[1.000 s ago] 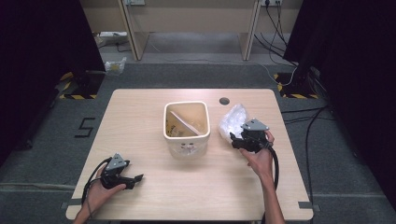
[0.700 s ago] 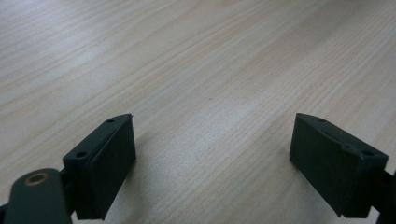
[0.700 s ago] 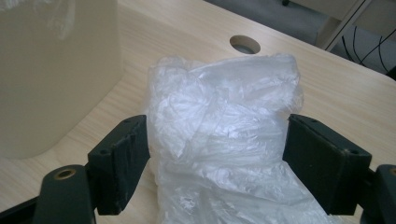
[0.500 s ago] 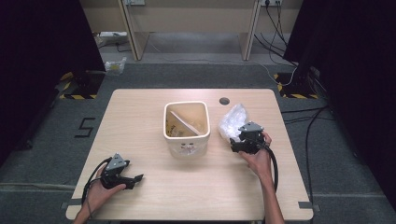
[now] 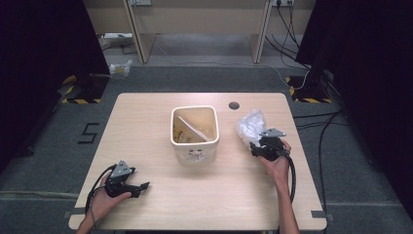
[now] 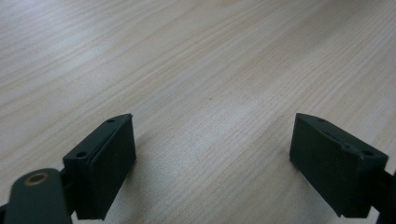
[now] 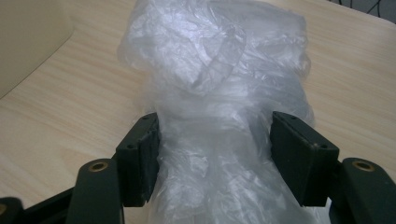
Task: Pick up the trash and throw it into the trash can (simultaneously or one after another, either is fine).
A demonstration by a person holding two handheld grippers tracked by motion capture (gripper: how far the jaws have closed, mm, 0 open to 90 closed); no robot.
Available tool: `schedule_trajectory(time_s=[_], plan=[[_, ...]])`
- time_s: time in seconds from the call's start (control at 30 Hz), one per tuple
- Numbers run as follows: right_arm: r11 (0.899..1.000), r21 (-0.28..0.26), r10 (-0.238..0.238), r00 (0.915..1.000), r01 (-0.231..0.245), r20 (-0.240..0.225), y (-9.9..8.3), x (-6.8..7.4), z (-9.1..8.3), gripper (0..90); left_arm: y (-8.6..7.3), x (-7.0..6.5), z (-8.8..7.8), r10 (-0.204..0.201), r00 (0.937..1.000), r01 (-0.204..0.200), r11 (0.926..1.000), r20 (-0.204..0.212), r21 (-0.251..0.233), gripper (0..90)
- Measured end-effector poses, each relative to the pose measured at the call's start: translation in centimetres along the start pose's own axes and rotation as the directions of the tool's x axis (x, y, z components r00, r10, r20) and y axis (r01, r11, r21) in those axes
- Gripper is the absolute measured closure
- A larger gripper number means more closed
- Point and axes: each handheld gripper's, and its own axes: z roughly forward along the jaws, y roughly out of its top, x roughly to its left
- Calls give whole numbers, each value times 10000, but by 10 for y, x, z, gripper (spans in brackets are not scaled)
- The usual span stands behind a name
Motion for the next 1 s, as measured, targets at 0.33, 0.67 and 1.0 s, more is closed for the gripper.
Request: schedule_trajectory(time_s=[0.33, 0.67, 1.0], plan=[[9965, -735, -390, 9992, 389, -3, 4, -6, -22, 534, 0, 0, 0, -2, 10000, 2, 10000, 0, 0, 134], [9704, -2277, -759, 9966, 809, 308, 17, -3, -47, 731, 0, 0, 0, -3, 10000, 3, 10000, 2, 1, 134], [9629, -2486, -1145, 9932, 1053, -228, 23, 13, -47, 751, 0, 0, 0, -1, 10000, 1, 10000, 3, 1, 134]])
